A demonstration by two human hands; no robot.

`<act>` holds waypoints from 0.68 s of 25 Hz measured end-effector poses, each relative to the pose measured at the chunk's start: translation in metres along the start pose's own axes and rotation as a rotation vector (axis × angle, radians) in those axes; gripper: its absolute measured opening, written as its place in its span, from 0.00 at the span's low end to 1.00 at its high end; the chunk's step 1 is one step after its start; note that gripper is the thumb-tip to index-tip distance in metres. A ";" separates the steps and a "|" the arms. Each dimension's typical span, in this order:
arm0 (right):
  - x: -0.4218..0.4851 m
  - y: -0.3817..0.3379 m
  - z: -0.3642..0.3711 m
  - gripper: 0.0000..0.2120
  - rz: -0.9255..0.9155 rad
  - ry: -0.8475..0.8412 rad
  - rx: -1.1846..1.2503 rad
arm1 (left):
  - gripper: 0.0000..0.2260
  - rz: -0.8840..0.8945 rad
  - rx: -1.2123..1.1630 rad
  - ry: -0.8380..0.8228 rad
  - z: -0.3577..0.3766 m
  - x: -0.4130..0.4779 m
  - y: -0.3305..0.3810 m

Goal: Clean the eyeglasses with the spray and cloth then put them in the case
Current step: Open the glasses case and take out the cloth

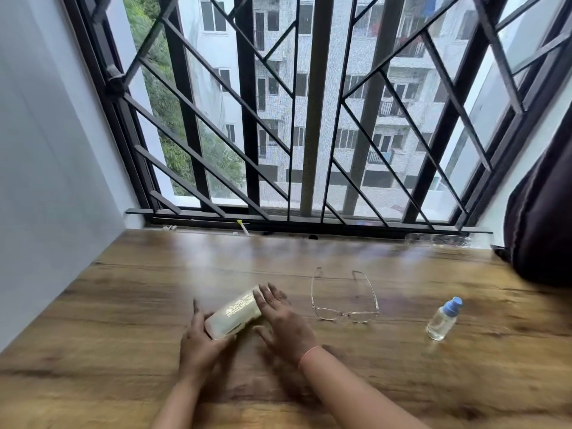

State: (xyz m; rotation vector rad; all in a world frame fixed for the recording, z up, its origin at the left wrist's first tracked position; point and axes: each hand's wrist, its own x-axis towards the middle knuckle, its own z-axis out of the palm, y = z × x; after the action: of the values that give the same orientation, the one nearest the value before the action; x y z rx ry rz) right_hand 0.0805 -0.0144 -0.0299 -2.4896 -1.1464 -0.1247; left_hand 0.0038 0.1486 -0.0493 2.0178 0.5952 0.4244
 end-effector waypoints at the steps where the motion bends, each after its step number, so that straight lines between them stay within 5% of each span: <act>1: -0.005 0.001 -0.002 0.31 -0.023 -0.014 -0.042 | 0.47 0.011 -0.035 -0.081 -0.003 0.002 -0.001; 4: -0.019 0.002 -0.001 0.28 -0.023 0.008 -0.111 | 0.51 0.036 -0.114 -0.235 -0.008 0.007 -0.007; 8: -0.037 0.009 0.002 0.25 -0.133 0.275 -0.134 | 0.54 0.014 -0.246 -0.275 -0.011 0.013 -0.017; 17: -0.051 0.024 0.000 0.17 0.060 0.418 0.243 | 0.48 0.022 -0.185 -0.303 -0.001 0.023 -0.011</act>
State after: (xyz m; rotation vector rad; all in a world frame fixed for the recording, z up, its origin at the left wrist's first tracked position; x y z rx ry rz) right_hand 0.0646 -0.0643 -0.0494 -2.1458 -0.8553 -0.4386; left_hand 0.0197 0.1667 -0.0574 1.8646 0.3339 0.1730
